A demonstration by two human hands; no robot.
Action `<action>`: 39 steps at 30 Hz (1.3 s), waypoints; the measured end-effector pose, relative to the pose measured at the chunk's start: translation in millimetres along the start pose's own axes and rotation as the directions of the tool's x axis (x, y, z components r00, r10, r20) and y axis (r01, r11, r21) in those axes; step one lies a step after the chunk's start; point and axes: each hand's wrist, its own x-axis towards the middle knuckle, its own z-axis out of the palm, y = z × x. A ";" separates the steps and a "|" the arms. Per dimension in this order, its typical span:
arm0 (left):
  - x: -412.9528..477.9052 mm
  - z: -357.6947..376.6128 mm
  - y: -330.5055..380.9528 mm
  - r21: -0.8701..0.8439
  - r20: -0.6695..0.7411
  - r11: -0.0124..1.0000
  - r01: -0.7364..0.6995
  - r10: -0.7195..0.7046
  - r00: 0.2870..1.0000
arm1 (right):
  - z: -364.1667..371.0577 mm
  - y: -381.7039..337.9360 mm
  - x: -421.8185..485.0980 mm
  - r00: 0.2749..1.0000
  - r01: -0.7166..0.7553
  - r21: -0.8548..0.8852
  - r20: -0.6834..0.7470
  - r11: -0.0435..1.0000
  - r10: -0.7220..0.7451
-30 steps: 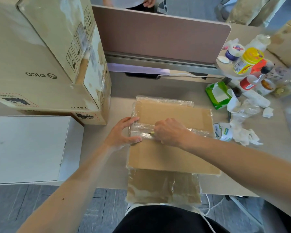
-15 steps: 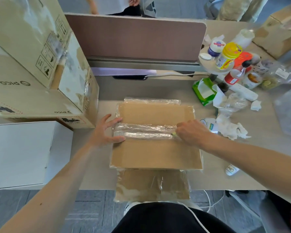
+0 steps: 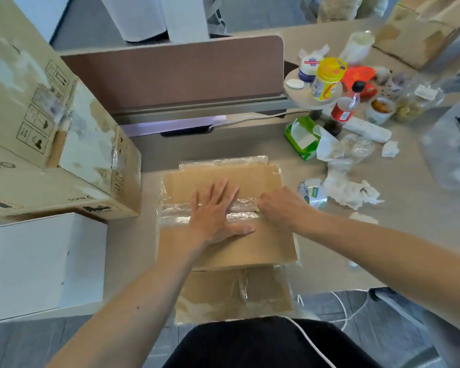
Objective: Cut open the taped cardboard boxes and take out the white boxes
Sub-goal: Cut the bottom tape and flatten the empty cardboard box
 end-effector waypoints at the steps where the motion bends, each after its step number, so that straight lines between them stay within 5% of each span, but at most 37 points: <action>1: 0.2 0.0 0.0 0.002 0.012 1.000 0.003 -0.003 1.000 | 2.0 7.3 -6.8 1.000 -0.013 -0.024 0.010 1.000 0.013; 34: -0.5 -23.2 12.3 -0.005 -0.048 0.997 0.075 -0.076 0.996 | 55.3 62.0 -69.2 0.966 -0.204 0.270 -0.100 0.941 0.238; 39: 11.0 -47.7 26.1 0.024 -0.084 0.995 0.100 -0.098 0.992 | 72.2 73.6 -75.6 0.917 -0.340 0.409 -0.056 0.847 0.395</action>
